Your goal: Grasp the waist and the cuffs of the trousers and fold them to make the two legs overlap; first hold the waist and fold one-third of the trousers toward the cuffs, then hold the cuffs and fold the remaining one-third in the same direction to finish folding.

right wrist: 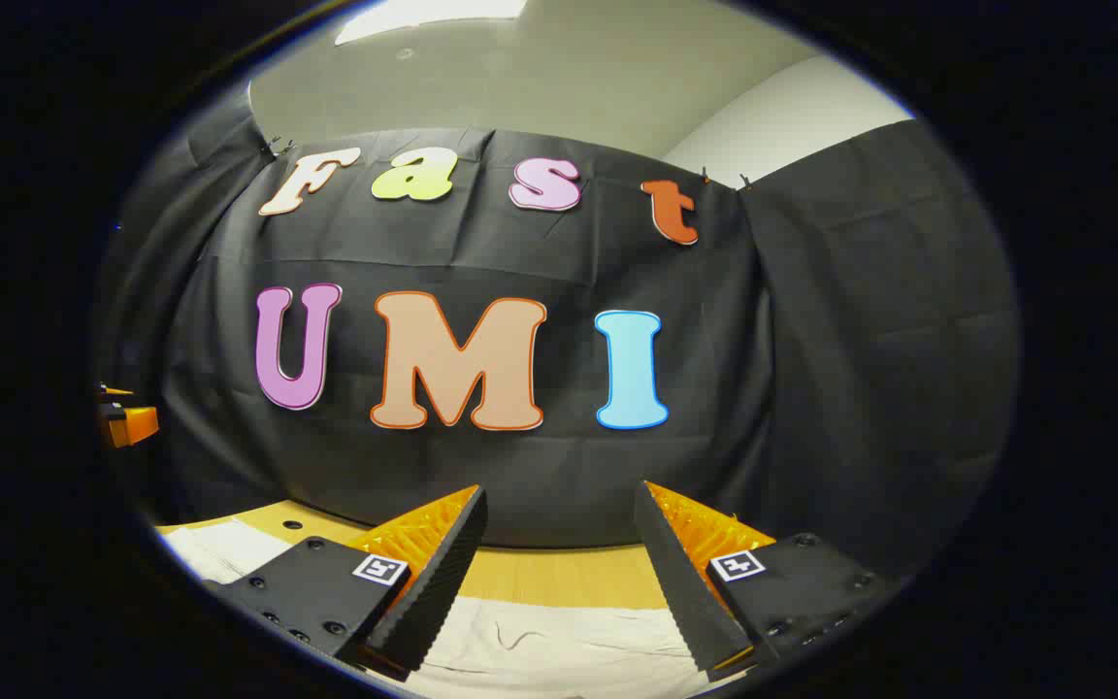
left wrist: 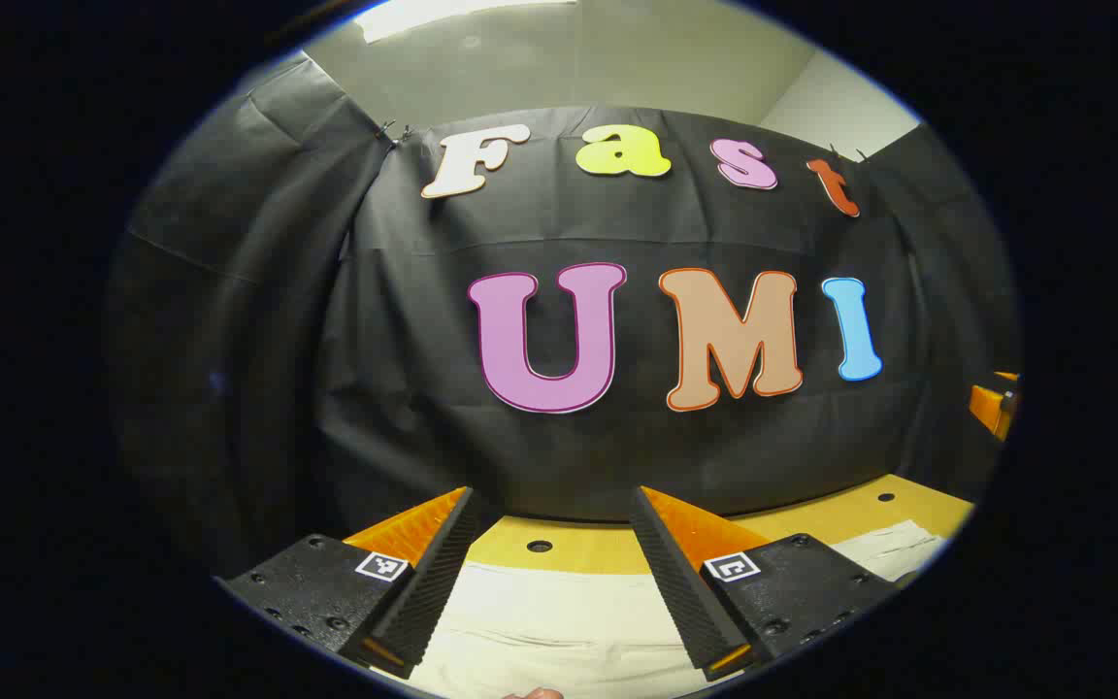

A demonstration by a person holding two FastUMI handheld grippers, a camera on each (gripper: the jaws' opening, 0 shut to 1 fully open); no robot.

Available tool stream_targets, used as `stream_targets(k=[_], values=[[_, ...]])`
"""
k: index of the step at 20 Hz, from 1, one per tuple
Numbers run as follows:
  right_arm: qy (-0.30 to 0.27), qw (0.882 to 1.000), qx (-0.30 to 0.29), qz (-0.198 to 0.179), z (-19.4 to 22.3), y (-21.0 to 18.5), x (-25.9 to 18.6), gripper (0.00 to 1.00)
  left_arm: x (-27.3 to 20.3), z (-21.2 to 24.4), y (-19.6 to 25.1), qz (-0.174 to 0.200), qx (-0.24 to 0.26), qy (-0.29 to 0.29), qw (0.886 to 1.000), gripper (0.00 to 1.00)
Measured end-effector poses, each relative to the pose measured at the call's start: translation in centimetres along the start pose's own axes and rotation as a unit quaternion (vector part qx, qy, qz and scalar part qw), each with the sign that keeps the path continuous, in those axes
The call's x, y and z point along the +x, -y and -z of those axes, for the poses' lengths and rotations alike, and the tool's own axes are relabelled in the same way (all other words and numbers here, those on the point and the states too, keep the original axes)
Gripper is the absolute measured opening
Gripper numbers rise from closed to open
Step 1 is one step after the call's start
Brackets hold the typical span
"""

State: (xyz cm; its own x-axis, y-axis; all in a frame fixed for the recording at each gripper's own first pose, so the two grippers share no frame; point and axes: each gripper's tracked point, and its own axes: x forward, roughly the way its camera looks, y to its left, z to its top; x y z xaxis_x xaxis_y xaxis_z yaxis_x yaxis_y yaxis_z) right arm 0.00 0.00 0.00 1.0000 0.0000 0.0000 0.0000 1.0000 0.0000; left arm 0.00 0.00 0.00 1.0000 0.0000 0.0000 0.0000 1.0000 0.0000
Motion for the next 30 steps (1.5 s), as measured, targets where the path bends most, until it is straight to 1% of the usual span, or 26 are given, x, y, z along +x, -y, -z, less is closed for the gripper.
stream_targets(k=[4, 7, 10, 15, 23, 25, 27, 30], values=[[-0.011, 1.000, -0.007, 0.000, 0.5, 0.7, 0.0, 0.98, -0.2, 0.2, 0.4, 0.001, -0.004, -0.003, 1.000, 0.94], [-0.002, 1.000, -0.012, -0.002, -0.2, 1.3, -0.3, 0.97, -0.3, 0.3, 0.7, 0.002, -0.002, -0.003, 1.000, 0.94], [-0.008, 1.000, -0.022, -0.002, 0.3, 2.0, -0.4, 0.97, -0.6, 0.0, 1.0, 0.003, -0.002, -0.001, 1.000, 0.94], [-0.010, 1.000, -0.018, 0.008, 0.3, 3.3, -0.8, 0.97, -1.0, -0.1, 2.0, 0.009, 0.004, 0.001, 1.000, 0.94], [-0.016, 0.999, -0.031, -0.018, 0.7, 3.4, -1.0, 0.97, -1.4, -0.3, 2.2, 0.009, 0.007, 0.000, 1.000, 0.94], [-0.023, 0.998, -0.046, -0.029, 1.1, 3.6, -0.9, 0.97, -1.5, -0.2, 2.5, 0.012, 0.007, -0.003, 1.000, 0.94], [-0.034, 0.995, -0.084, -0.045, 1.9, 3.9, -0.9, 0.98, -1.7, 0.2, 3.0, 0.016, 0.009, -0.006, 1.000, 0.94], [-0.041, 0.987, -0.143, -0.059, 3.0, 4.9, -1.1, 0.97, -1.8, 0.3, 3.0, 0.016, 0.013, -0.009, 1.000, 0.95]])
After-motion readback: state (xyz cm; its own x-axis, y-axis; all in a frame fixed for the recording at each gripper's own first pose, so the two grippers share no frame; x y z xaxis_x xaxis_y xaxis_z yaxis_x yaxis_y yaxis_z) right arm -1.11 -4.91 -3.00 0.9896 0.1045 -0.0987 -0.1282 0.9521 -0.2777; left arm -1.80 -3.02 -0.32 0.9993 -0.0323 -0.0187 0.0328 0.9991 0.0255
